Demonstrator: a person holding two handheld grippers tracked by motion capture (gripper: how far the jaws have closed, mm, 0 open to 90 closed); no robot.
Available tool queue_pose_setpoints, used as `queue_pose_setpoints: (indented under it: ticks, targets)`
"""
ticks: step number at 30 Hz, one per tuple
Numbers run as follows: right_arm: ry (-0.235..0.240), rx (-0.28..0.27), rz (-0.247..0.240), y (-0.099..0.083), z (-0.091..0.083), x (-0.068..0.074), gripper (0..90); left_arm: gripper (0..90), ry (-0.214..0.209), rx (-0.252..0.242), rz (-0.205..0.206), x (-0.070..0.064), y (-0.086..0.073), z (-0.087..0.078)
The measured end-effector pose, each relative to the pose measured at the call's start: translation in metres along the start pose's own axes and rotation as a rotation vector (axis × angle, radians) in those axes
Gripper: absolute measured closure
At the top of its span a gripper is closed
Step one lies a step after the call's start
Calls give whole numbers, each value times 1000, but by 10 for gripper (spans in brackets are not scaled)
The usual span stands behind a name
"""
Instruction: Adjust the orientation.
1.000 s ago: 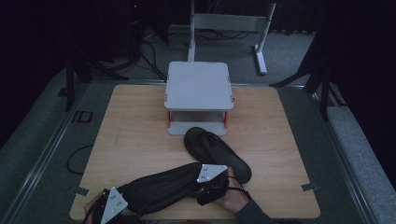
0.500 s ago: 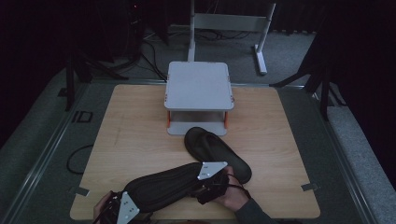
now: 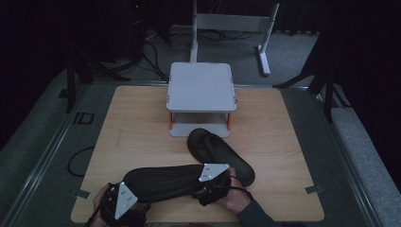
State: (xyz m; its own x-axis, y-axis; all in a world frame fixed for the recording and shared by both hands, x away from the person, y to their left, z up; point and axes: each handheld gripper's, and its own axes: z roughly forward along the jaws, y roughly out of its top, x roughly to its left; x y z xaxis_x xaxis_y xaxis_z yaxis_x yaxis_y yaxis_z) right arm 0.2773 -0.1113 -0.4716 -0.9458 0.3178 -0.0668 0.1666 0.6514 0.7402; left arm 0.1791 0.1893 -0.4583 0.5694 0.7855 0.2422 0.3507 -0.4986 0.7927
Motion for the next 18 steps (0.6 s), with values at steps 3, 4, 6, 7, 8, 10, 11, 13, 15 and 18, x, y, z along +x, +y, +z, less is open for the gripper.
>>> queue_pose_setpoints:
  ticks: [3, 4, 6, 7, 8, 10, 11, 13, 15, 18]
  targets:
    - [-3, 8, -4, 0, 1, 0, 172, 56, -3, -27, -39, 10, 2, 6]
    - [-4, 9, -6, 0, 2, 0, 172, 60, 2, -31, -43, 13, 3, 8]
    - [-8, 13, -11, 0, 2, 1, 172, 70, 35, -31, -42, 17, 6, 13]
    - [-8, 19, -17, 0, 4, 1, 165, 81, 34, -26, -41, 20, 7, 15]
    - [-8, 19, -17, 0, 4, 1, 165, 81, 34, -26, -41, 20, 7, 15]
    - [-9, 32, -29, 0, 6, 4, 157, 88, 28, -36, -52, 25, 11, 23]
    - [-10, 37, -36, 0, 7, 5, 148, 89, 32, -33, -47, 26, 13, 25]
    - [-16, 47, -53, 0, 8, 8, 143, 89, 30, -34, -43, 25, 15, 25]
    - [-31, 68, -68, 0, 11, 9, 150, 89, 26, -31, -34, 22, 16, 22]
    - [-33, 69, -71, 0, 11, 9, 153, 90, 13, -12, -21, 15, 13, 11]
